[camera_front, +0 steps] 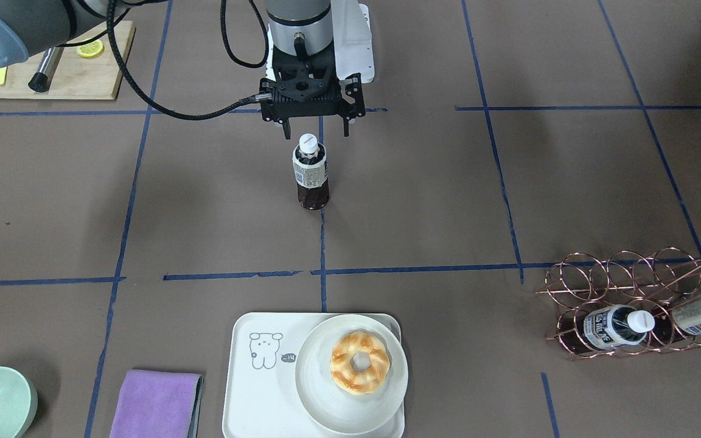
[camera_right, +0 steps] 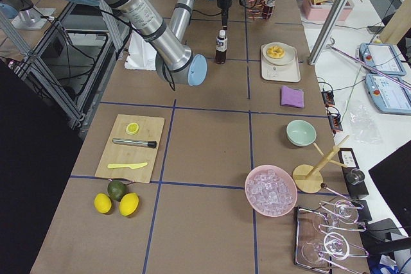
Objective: Place tea on tray
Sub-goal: 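Lower the right gripper around the bottle and close on it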
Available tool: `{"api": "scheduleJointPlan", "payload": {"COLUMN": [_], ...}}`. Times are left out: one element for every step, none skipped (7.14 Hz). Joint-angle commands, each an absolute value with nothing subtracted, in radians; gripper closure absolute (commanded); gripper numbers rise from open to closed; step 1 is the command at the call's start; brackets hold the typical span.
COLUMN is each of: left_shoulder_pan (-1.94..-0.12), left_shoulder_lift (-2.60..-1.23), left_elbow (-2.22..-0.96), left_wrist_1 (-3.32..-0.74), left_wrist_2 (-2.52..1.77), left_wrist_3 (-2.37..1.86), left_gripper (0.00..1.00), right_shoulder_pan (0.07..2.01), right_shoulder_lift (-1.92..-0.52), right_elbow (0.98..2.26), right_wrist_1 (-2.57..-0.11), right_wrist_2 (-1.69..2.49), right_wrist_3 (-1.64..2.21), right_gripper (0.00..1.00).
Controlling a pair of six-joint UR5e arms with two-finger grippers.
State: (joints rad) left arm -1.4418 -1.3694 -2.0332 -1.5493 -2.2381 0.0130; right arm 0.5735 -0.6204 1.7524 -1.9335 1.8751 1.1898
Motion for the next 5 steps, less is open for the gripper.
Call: {"api": "scheduleJointPlan", "payload": {"left_shoulder_pan": [-1.440, -1.442, -1.442, -1.442, -1.442], "left_shoulder_lift": [-1.371, -1.371, -1.371, -1.371, -1.371], "left_elbow": [-2.033, -2.033, -2.033, -2.033, -2.033], "left_wrist_1": [-1.551, -1.551, -1.551, -1.551, -1.551], "left_wrist_2": [-2.238, -2.238, -2.238, -2.238, -2.238], "left_wrist_3": [0.014, 0.012, 0.014, 0.014, 0.014], "left_gripper": [0.00, 0.00, 0.00, 0.00, 0.00], "right_shoulder_pan": [0.572, 0.569, 0.565, 0.561, 0.555], "right_shoulder_lift": [-0.624, -0.624, -0.626, -0.626, -0.635], "right_elbow": [1.744, 1.743, 1.740, 1.736, 1.735], "right_wrist_1": [-1.971, -1.971, -1.971, -1.973, -1.973], "right_wrist_2": [1.875, 1.876, 1.879, 1.884, 1.884], "right_wrist_3": [1.181, 1.180, 1.180, 1.178, 1.175], "right_gripper": [0.01, 0.03, 0.09, 0.19, 0.23]}}
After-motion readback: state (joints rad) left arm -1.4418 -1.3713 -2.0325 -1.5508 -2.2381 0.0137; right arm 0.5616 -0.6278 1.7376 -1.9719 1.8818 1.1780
